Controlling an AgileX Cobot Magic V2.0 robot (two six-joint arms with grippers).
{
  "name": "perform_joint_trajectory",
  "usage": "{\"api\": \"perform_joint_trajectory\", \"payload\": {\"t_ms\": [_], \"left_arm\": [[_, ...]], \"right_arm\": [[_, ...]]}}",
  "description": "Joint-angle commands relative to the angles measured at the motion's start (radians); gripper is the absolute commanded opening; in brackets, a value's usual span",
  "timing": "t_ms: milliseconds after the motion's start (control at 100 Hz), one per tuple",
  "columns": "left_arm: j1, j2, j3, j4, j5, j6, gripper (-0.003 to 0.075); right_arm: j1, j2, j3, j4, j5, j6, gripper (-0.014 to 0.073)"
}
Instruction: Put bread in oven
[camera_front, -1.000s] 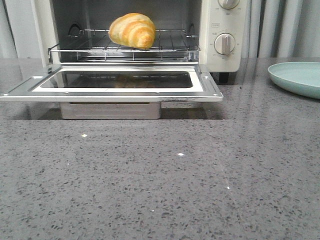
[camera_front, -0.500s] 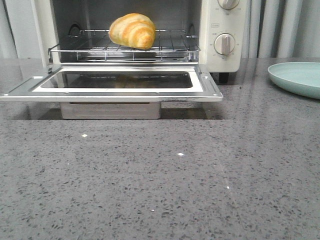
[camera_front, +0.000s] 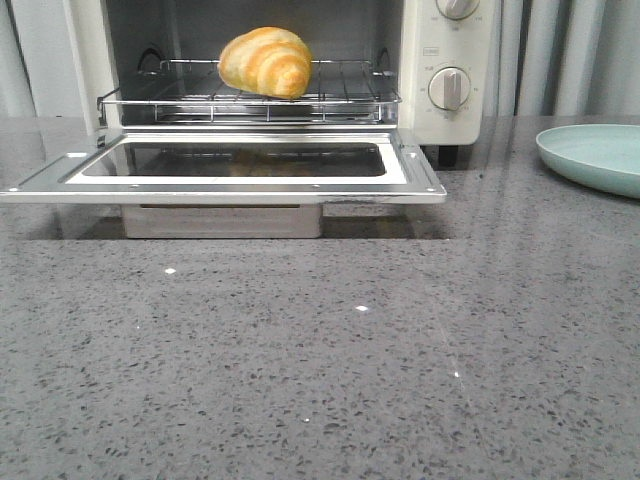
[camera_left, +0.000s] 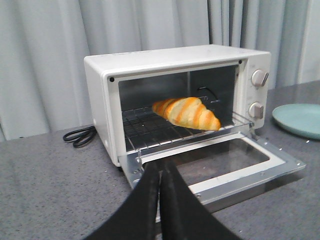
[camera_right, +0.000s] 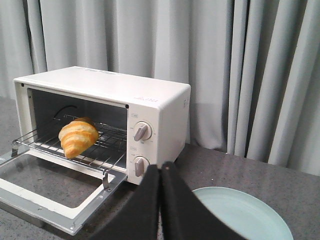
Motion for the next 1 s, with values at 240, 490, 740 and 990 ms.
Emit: {"api": "perform_joint_trajectory", "payload": {"t_ms": [240,490,740,990], "left_arm": [[0.31,-0.057,0.335,-0.396,-0.45,0.345,-0.0022],[0.418,-0.159,0.488,-0.387,-0.271,0.31,-0.0021],[0.421,-0.159,0.492,-0.436,-0.19,0.31,-0.0021],[0.421,-0.159,0.492,-0.449,-0.19,0.31,-0.0021]], "right_arm": [[0.0,0.015,-0.017,-0.045,-0.056,-0.003,-0.0048],[0.0,0.015,-0.017,-0.045,-0.056,-0.003,-0.0048],[0.0,0.015,-0.017,-0.046,-0.056,-0.003,-0.0048],[0.0,0.015,-0.017,-0.046,-0.056,-0.003,-0.0048]]}}
